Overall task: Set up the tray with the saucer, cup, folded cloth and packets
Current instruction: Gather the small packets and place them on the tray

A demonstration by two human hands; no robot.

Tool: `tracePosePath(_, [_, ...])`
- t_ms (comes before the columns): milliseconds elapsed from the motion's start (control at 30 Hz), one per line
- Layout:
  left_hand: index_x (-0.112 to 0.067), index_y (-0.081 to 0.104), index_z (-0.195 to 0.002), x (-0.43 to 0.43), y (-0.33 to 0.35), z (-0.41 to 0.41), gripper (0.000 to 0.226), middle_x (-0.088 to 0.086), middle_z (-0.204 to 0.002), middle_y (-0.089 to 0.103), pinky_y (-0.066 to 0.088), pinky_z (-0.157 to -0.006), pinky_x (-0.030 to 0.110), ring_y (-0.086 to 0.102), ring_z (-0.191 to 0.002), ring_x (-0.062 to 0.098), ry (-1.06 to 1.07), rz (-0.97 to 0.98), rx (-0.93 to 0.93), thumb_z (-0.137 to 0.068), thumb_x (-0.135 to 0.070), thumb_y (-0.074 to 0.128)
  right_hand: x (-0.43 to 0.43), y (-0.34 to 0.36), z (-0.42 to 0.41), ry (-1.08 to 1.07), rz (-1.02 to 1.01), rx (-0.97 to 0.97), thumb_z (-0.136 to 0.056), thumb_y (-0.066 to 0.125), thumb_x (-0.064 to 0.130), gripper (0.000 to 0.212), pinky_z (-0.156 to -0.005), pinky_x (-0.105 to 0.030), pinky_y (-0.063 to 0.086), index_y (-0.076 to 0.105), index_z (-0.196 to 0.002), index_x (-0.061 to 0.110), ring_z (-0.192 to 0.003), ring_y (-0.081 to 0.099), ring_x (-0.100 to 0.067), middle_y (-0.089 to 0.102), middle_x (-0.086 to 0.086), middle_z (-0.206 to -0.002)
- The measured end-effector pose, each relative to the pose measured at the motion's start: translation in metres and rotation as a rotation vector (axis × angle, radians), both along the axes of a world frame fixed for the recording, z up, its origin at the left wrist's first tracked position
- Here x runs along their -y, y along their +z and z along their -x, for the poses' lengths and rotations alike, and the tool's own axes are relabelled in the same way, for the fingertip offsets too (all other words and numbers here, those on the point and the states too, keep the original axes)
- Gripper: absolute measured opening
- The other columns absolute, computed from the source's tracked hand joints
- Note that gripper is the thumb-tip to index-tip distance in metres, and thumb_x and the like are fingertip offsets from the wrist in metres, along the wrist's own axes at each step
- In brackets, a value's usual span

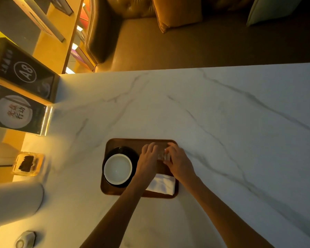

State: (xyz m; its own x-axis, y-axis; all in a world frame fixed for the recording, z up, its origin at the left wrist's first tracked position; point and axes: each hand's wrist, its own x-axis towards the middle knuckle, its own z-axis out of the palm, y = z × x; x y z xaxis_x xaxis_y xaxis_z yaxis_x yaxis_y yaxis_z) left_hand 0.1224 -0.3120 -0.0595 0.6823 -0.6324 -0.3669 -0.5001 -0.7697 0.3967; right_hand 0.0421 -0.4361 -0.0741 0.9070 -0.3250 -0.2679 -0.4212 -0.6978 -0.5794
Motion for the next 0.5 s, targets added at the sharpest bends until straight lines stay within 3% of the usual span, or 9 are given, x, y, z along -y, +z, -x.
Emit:
tracePosePath(67, [-0.018,0.042,-0.131,0.001,-0.003,-0.008,0.055,0.002,-0.150,0.034,0.035,-0.112,0.041,0.020,-0.144,0.029,-0.142,-0.045,0.000,-0.083,-0.001,0.066,0.001,-0.007,-0.002,0.087,0.079,-0.037,-0.083,0.070,0.033,0.041,-0.097,-0.029,0.050,0.053,-0.119,0.019,-0.128,0.045,-0.018,0.045,0.000,-0.144])
tracePosePath(167, [-0.023,0.043,-0.129,-0.001,-0.007,-0.016,0.056,-0.001,-0.144,0.041,0.040,-0.105,0.039,0.029,-0.139,0.026,-0.208,-0.044,0.009,-0.082,-0.004,0.068,0.002,-0.016,-0.003,0.098,0.133,-0.021,-0.088,0.065,0.031,0.040,-0.095,-0.029,0.052,0.053,-0.123,0.019,-0.127,0.045,-0.020,0.051,0.000,-0.139])
tracePosePath(300, [-0.024,0.045,-0.129,-0.004,-0.009,-0.020,0.052,0.000,-0.136,0.047,0.044,-0.099,0.036,0.040,-0.127,0.023,-0.214,-0.013,0.035,-0.084,-0.010,0.066,0.002,-0.019,-0.003,0.053,0.134,0.055,-0.091,0.062,0.028,0.032,-0.085,-0.027,0.056,0.057,-0.120,0.017,-0.118,0.052,-0.019,0.058,-0.001,-0.130])
tracePosePath(500, [-0.023,0.046,-0.130,-0.007,-0.008,-0.014,0.051,-0.001,-0.136,0.048,0.047,-0.096,0.033,0.043,-0.126,0.022,-0.179,0.030,0.053,-0.085,-0.009,0.067,-0.002,-0.020,0.002,0.030,0.153,0.081,-0.091,0.061,0.027,0.028,-0.082,-0.026,0.056,0.059,-0.116,0.016,-0.112,0.055,-0.019,0.060,-0.003,-0.125])
